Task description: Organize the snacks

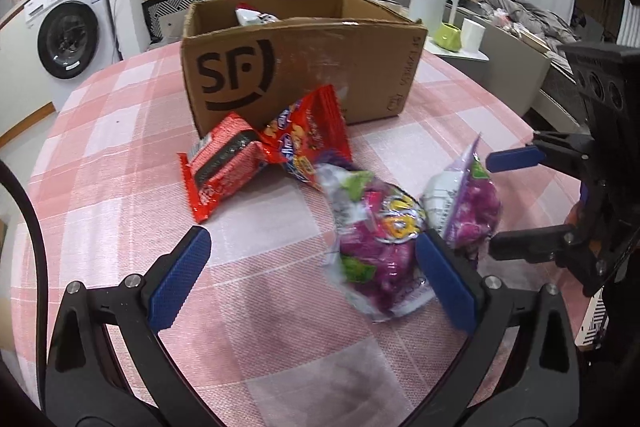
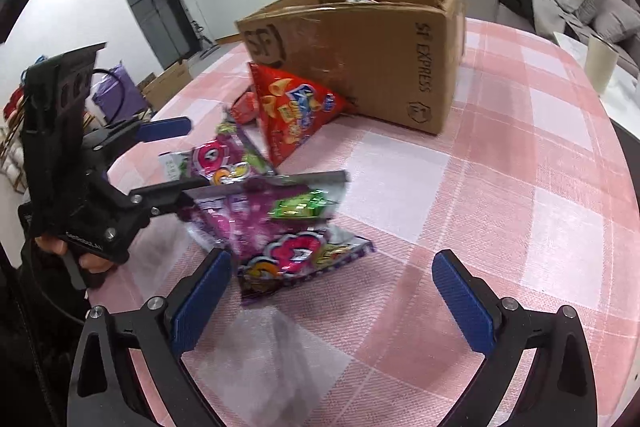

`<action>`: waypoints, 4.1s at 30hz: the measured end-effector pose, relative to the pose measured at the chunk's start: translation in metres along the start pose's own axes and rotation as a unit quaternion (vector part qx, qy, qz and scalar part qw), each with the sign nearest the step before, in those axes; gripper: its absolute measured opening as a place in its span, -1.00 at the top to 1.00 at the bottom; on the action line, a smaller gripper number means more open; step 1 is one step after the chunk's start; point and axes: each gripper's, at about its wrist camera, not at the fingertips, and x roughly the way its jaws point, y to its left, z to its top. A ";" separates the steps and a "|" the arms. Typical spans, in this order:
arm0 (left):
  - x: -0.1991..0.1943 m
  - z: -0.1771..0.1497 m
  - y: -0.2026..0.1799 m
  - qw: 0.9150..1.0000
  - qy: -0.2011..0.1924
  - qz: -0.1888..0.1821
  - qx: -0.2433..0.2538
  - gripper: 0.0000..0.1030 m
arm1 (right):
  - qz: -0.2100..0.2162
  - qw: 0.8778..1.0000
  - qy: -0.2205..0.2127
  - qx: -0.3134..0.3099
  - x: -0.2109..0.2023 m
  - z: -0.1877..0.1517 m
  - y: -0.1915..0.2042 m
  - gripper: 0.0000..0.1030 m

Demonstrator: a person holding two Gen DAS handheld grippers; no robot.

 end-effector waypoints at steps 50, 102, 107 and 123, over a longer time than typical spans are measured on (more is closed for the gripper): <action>0.013 -0.006 -0.011 0.998 0.020 -0.061 0.015 0.29 | -0.024 0.998 -0.026 -0.047 0.007 0.001 0.032 -0.40; -0.076 0.035 0.009 0.994 -0.106 -0.026 -0.020 0.36 | -0.025 0.984 -0.169 0.051 -0.079 0.017 0.000 -0.06; -0.081 0.045 0.008 0.993 -0.114 -0.019 -0.020 0.36 | -0.031 0.982 -0.180 0.056 -0.086 0.025 0.000 -0.06; -0.083 0.086 0.022 0.990 -0.138 -0.005 -0.034 0.36 | -0.040 0.975 -0.207 0.076 -0.099 0.051 -0.002 -0.06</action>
